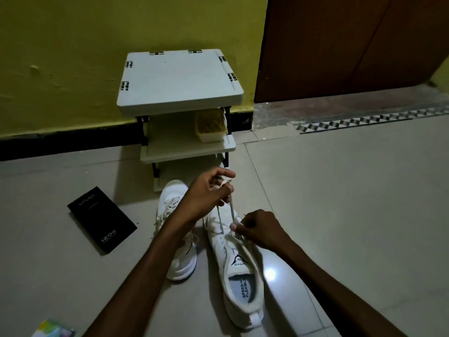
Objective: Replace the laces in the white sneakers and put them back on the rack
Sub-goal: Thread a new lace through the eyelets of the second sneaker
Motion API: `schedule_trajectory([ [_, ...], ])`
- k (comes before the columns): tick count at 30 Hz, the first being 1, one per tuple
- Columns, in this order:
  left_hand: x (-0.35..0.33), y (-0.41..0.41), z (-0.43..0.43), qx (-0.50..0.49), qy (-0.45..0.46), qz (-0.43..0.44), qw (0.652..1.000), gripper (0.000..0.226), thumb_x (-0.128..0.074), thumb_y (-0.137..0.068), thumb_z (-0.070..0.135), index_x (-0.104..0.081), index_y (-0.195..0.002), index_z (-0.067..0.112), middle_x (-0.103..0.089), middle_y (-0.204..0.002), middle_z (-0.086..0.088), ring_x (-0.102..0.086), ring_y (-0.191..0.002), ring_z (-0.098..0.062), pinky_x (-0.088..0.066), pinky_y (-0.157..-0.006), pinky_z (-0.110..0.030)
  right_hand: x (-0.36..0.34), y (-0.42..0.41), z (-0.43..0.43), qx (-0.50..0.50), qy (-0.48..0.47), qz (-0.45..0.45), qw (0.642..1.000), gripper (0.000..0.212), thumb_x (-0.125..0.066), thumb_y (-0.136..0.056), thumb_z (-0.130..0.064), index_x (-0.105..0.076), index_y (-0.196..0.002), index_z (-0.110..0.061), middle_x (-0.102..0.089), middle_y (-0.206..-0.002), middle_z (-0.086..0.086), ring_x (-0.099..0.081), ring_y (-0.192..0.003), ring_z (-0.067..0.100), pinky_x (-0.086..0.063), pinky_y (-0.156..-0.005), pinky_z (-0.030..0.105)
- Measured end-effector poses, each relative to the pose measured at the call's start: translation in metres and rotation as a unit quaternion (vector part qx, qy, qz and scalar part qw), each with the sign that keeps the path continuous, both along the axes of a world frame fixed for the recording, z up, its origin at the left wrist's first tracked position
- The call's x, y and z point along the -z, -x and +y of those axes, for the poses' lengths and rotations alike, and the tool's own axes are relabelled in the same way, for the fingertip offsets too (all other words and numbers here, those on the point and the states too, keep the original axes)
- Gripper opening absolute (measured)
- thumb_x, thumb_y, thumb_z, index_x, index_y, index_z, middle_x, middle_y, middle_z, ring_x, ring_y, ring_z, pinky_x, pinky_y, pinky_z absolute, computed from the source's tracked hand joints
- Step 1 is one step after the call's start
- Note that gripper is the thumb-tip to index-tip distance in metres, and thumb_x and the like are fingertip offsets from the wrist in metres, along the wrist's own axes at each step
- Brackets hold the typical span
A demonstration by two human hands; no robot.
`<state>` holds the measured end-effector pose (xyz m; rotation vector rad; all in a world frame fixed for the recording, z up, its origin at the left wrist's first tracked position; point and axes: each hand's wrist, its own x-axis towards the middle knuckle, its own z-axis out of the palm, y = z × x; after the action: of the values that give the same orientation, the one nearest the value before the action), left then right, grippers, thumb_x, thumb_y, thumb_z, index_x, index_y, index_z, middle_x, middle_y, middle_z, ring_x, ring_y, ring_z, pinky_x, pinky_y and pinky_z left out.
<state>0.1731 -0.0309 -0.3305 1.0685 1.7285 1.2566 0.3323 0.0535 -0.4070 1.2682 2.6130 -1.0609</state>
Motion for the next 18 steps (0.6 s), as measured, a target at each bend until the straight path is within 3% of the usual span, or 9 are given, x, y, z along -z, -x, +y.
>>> schedule_trajectory([
  [2, -0.003, -0.002, 0.001, -0.014, 0.004, -0.003, 1.0, 0.024, -0.061, -0.093, 0.007, -0.061, -0.114, 0.019, -0.064, -0.099, -0.018, -0.068, -0.07, -0.018, -0.053, -0.06, -0.023, 0.001, 0.002, -0.005, -0.009, -0.055, -0.015, 0.998, 0.057, -0.067, -0.081, -0.055, -0.04, -0.055, -0.013, -0.038, -0.052, 0.002, -0.035, -0.05, 0.014, -0.026, -0.053, 0.03],
  [4, -0.004, -0.005, 0.001, -0.017, 0.022, 0.012, 1.0, 0.025, -0.061, -0.093, 0.006, -0.06, -0.114, 0.017, -0.064, -0.099, -0.016, -0.068, -0.064, -0.016, -0.052, -0.055, -0.023, 0.002, 0.002, -0.008, -0.006, -0.077, 0.004, 0.997, 0.051, -0.069, -0.08, -0.044, -0.035, -0.054, -0.017, -0.035, -0.052, -0.002, -0.032, -0.049, 0.013, -0.022, -0.049, 0.029],
  [8, 0.0, -0.005, 0.001, 0.005, 0.08, 0.123, 0.989, 0.026, -0.062, -0.091, 0.012, -0.06, -0.114, 0.023, -0.06, -0.101, -0.001, -0.068, -0.059, -0.013, -0.051, -0.052, -0.024, 0.006, 0.004, -0.01, 0.037, -0.06, 0.061, 0.996, 0.017, -0.066, -0.079, -0.026, -0.062, -0.065, -0.017, -0.062, -0.063, -0.002, -0.057, -0.06, 0.014, -0.047, -0.056, 0.03],
  [10, 0.006, -0.004, 0.003, 0.02, 0.096, 0.194, 0.976, 0.027, -0.064, -0.089, 0.014, -0.06, -0.113, 0.026, -0.062, -0.1, 0.004, -0.067, -0.065, -0.011, -0.053, -0.06, -0.025, 0.008, 0.005, -0.011, 0.057, -0.057, 0.081, 0.993, 0.011, -0.062, -0.077, -0.017, -0.069, -0.073, -0.011, -0.068, -0.067, 0.003, -0.063, -0.064, 0.019, -0.054, -0.062, 0.036],
  [12, 0.016, -0.002, 0.006, 0.04, 0.128, 0.263, 0.955, 0.031, -0.066, -0.085, 0.016, -0.061, -0.114, 0.026, -0.063, -0.097, 0.008, -0.061, -0.075, -0.008, -0.051, -0.073, -0.025, 0.01, 0.005, -0.01, 0.084, -0.036, 0.089, 0.992, 0.011, -0.06, -0.076, -0.011, -0.07, -0.072, -0.008, -0.067, -0.063, 0.004, -0.064, -0.061, 0.02, -0.051, -0.059, 0.032],
  [15, 0.036, -0.004, 0.008, 0.106, 0.196, 0.243, 0.944, 0.043, -0.072, -0.078, 0.008, -0.059, -0.117, 0.022, -0.067, -0.094, 0.005, -0.06, -0.079, -0.011, -0.053, -0.079, -0.031, 0.01, 0.004, -0.009, 0.116, 0.004, 0.089, 0.989, 0.014, -0.059, -0.078, -0.007, -0.068, -0.068, -0.011, -0.06, -0.056, -0.002, -0.059, -0.057, 0.014, -0.041, -0.052, 0.022],
  [18, 0.053, -0.009, 0.006, 0.131, 0.226, 0.211, 0.942, 0.052, -0.075, -0.07, 0.001, -0.058, -0.115, 0.023, -0.066, -0.09, 0.004, -0.062, -0.082, -0.017, -0.057, -0.079, -0.037, 0.009, 0.001, -0.008, 0.122, 0.022, 0.088, 0.988, 0.018, -0.059, -0.081, -0.009, -0.067, -0.066, -0.012, -0.061, -0.057, 0.001, -0.058, -0.057, 0.015, -0.044, -0.054, 0.025],
])
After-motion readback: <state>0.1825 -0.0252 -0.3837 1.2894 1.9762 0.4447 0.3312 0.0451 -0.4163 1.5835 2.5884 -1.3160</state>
